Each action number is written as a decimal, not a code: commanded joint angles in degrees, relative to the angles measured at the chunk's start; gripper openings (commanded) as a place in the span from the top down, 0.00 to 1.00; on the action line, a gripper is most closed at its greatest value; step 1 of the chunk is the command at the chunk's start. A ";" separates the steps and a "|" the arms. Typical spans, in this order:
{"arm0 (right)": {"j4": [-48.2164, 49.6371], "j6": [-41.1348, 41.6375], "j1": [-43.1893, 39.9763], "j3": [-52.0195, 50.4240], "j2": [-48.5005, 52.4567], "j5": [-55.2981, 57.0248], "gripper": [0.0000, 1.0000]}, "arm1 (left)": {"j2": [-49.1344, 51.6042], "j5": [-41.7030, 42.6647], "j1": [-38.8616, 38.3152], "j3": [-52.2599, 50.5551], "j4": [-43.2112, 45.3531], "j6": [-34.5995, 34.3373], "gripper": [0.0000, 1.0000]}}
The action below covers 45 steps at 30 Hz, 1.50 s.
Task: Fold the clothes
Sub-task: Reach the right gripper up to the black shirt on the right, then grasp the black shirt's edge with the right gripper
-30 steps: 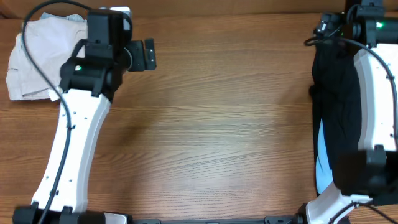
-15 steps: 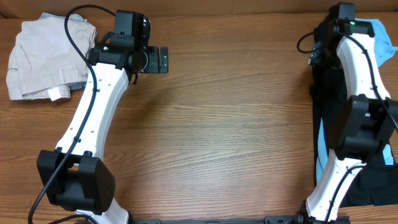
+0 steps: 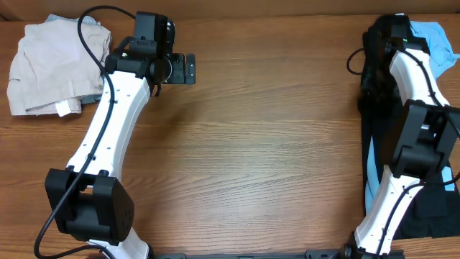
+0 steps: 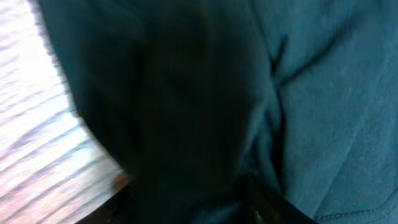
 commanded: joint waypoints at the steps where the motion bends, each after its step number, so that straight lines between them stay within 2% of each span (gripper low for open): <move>1: 0.83 0.44 -0.81 -0.22 0.07 -1.81 0.53 | 0.72 0.28 -0.26 0.98 1.05 0.24 0.00; 3: 0.90 0.44 -0.85 -0.22 0.07 -1.86 0.67 | 0.72 0.28 -0.26 0.98 1.31 0.24 0.00; 4: 0.96 1.40 -0.85 -0.11 -0.09 -1.86 0.87 | 0.72 0.28 -0.26 0.98 1.57 0.24 0.00; 5: 0.76 1.99 -0.85 0.13 -0.24 -1.92 0.94 | 0.72 0.28 -0.26 0.98 1.79 0.24 0.00; 9: -0.33 2.19 -0.85 1.09 -2.38 -3.87 0.96 | 0.72 0.28 -0.24 0.98 2.62 0.24 0.00; 17: -2.64 2.14 -0.79 1.68 -13.64 -7.02 0.96 | 0.72 0.35 -0.11 0.98 2.80 0.22 0.00; 25: -3.58 1.64 -0.79 1.51 -16.15 -7.02 0.90 | 0.72 0.48 -0.11 0.98 1.88 0.24 0.00; 30: -3.13 1.64 -0.79 1.49 -16.09 -6.99 0.65 | 0.72 0.50 -0.11 0.98 1.51 0.24 0.00; 33: -2.71 1.64 -0.79 1.36 -16.04 -6.99 0.63 | 0.72 0.50 -0.11 0.98 1.51 0.24 0.00; 38: 0.68 1.18 -0.61 -2.14 -16.04 -7.26 0.46 | 0.72 0.50 -0.11 0.98 1.53 0.22 0.00; 40: 3.06 -1.84 -0.26 -5.16 -16.00 -10.45 0.42 | 0.72 0.50 -0.11 0.98 1.53 0.22 0.00; 45: 9.46 -3.50 1.18 -12.68 -15.93 -12.92 0.38 | 0.72 0.50 -0.11 0.98 1.55 0.22 0.00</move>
